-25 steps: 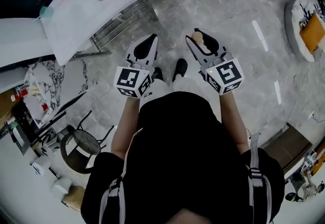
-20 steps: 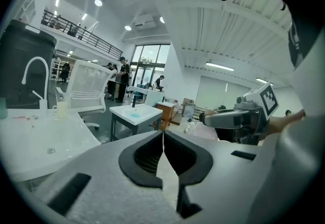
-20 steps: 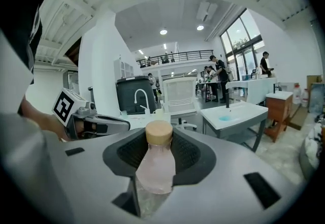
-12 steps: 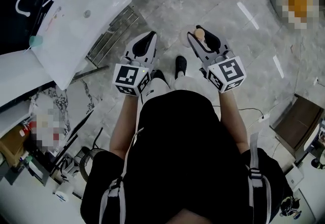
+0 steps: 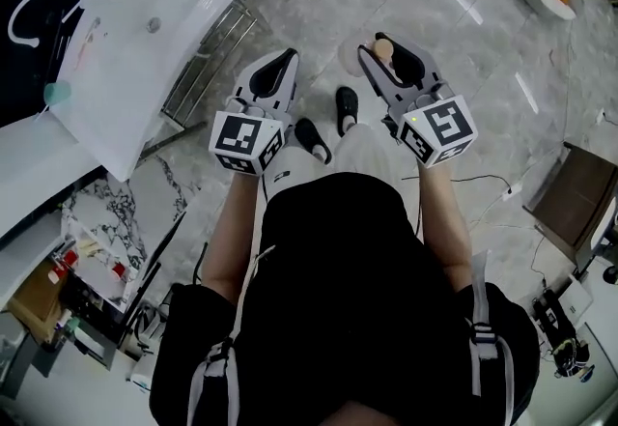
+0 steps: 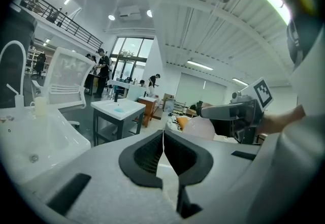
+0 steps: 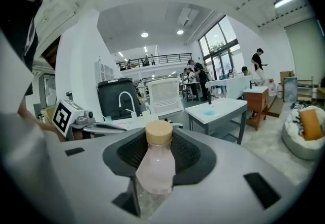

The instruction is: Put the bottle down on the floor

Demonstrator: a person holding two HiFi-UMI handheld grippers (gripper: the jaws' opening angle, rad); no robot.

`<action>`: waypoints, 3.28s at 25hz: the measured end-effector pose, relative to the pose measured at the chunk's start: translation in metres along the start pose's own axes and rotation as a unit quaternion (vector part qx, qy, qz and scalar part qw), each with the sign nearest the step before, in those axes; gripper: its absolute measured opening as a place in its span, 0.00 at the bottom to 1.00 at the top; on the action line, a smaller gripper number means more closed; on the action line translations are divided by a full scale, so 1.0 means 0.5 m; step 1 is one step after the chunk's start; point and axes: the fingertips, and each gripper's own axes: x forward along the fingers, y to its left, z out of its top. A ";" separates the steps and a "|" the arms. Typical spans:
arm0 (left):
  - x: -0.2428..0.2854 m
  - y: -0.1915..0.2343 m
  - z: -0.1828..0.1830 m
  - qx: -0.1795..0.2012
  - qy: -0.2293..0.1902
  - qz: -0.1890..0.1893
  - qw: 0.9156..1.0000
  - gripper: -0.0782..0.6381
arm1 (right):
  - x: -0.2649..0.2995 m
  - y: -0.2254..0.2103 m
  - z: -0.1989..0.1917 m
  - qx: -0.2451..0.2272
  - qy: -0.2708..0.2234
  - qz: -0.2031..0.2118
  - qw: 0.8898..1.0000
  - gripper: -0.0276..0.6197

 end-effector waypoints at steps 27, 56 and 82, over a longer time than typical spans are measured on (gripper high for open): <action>0.261 0.209 -0.287 -0.039 0.034 0.050 0.997 0.14 | 0.293 -0.217 -0.266 -0.036 0.048 0.059 0.996 0.26; 0.545 0.471 -0.888 -0.010 0.027 0.054 0.998 0.14 | 0.634 -0.407 -0.877 -0.098 0.063 0.143 0.983 0.26; 0.611 0.603 -1.162 -0.008 0.009 0.048 0.999 0.14 | 0.713 -0.417 -1.056 -0.144 0.046 0.196 0.969 0.26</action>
